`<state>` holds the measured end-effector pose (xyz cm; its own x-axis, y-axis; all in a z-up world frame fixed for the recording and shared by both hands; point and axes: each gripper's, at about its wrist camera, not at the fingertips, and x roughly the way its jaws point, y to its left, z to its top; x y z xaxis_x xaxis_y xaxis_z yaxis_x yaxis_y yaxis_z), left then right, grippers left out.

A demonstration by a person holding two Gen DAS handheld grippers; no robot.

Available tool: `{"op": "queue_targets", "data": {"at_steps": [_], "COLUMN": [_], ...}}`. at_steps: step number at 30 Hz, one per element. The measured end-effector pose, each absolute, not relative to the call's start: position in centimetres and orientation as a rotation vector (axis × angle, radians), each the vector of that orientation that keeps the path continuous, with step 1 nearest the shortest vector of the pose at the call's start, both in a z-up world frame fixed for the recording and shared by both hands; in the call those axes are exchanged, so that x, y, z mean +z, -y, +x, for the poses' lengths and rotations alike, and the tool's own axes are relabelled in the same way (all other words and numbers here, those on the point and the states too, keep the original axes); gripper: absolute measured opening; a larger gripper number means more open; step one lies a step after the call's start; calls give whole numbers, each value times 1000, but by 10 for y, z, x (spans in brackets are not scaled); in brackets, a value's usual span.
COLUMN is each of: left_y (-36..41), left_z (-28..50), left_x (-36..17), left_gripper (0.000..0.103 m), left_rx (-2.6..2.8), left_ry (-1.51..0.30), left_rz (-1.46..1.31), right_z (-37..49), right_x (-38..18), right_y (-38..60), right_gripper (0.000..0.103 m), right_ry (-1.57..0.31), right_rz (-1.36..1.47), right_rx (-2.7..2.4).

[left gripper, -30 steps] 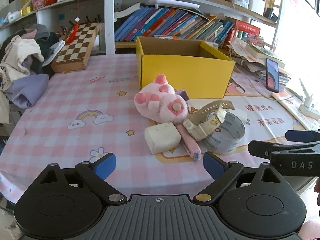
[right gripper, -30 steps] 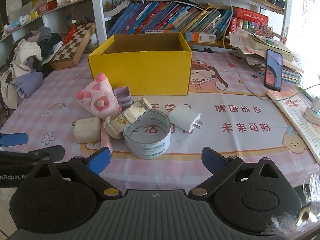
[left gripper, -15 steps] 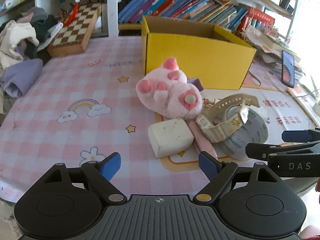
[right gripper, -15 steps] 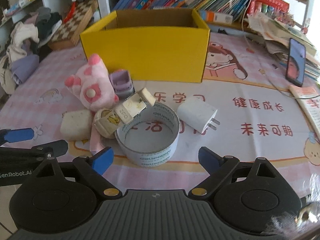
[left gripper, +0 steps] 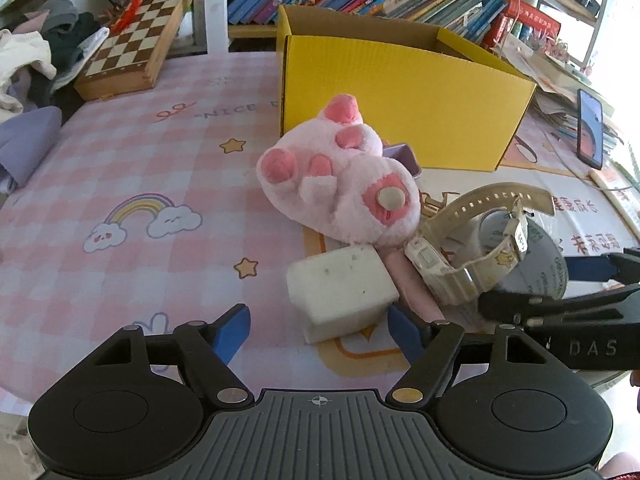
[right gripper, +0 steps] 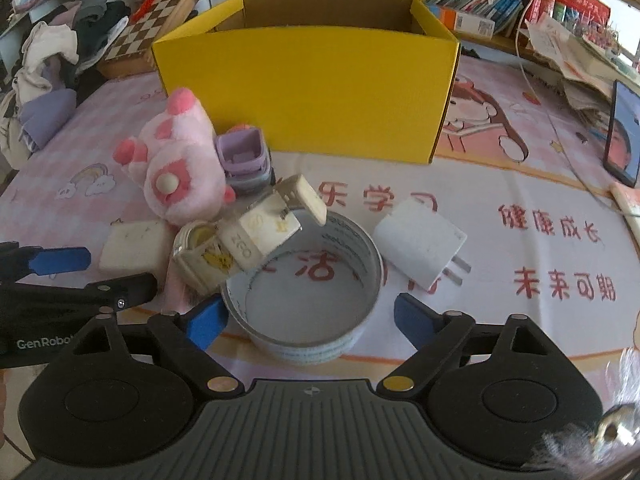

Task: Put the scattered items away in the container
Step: 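Grasp the white eraser block with the left tool while the right tool grasps the clear tape roll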

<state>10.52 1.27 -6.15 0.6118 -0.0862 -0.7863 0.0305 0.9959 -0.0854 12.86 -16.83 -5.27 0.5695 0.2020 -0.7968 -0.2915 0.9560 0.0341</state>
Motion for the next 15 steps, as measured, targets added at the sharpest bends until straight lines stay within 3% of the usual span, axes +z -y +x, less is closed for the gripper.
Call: {"op": "queue_targets", "data": {"at_steps": [15], "left_y": [-5], "left_z": [115], "left_x": [-67], "left_gripper": [81], "left_rx": [-121], "left_ry": [-887], "left_rz": [-12], "right_z": [141], "right_x": [-54], "right_y": [173], "right_gripper": [81], "right_ry": [-923], "right_rz": [-98], "right_rx": [258]}}
